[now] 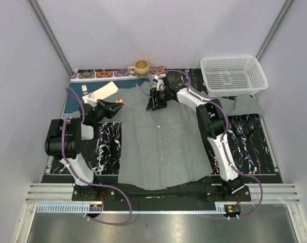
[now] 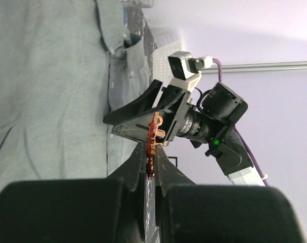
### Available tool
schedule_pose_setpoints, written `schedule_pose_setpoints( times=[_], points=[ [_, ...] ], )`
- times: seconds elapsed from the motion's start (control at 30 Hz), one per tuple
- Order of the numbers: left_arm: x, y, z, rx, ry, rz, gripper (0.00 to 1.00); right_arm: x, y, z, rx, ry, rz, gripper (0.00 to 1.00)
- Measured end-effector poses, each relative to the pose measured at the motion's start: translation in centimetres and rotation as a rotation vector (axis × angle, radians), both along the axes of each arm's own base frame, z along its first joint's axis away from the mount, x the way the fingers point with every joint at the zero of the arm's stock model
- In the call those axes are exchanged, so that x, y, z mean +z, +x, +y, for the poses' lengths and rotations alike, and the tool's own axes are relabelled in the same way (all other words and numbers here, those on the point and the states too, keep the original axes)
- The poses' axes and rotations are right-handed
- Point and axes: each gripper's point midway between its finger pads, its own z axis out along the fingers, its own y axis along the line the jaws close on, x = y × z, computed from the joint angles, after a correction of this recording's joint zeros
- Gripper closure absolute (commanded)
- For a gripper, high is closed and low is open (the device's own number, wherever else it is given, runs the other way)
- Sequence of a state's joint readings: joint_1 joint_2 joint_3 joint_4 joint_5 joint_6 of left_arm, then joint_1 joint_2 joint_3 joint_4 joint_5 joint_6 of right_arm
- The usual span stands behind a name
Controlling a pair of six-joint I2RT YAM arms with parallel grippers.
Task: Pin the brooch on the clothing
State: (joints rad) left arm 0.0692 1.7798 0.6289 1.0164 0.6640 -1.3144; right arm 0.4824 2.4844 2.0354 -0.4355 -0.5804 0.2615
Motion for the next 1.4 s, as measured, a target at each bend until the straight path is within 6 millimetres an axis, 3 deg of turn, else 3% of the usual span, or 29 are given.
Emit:
schedule_pose_setpoints(
  times=[0.23,0.53,0.63,0.83,0.9,0.97,1.07,1.2,1.4],
  points=[
    [-2.4,-2.8,0.7,0.022,-0.006,0.078,1.00,-0.1,-4.4,-0.7,0.049,0.045,0.063,0.43],
    [-0.5,-4.6,2.3,0.064,0.025,0.021,1.00,0.1,-9.0,0.3,0.196,0.026,0.099,0.44],
    [-0.4,-4.4,3.0,0.083,0.029,0.015,1.00,1.0,-9.0,0.6,0.222,0.018,0.083,0.45],
    [0.3,-3.3,4.3,0.114,0.025,-0.010,1.00,5.8,-5.0,3.5,0.199,0.107,-0.045,0.51],
    [0.6,-2.7,4.6,0.119,0.025,-0.022,1.00,6.3,-4.0,4.4,0.188,0.135,-0.063,0.53],
    [0.6,-2.3,4.7,0.119,0.020,-0.022,1.00,5.8,-3.4,4.9,0.176,0.148,-0.057,0.54],
    [0.3,-1.9,4.6,0.116,0.009,-0.016,1.00,3.1,-3.6,5.1,0.155,0.135,0.006,0.54],
    [0.3,-1.3,4.3,0.110,-0.008,-0.012,1.00,-0.3,-5.2,4.7,0.125,0.123,0.115,0.55],
    [0.4,-1.2,4.2,0.109,-0.016,-0.014,1.00,-0.6,-7.0,5.4,0.131,0.185,0.140,0.56]
  ],
)
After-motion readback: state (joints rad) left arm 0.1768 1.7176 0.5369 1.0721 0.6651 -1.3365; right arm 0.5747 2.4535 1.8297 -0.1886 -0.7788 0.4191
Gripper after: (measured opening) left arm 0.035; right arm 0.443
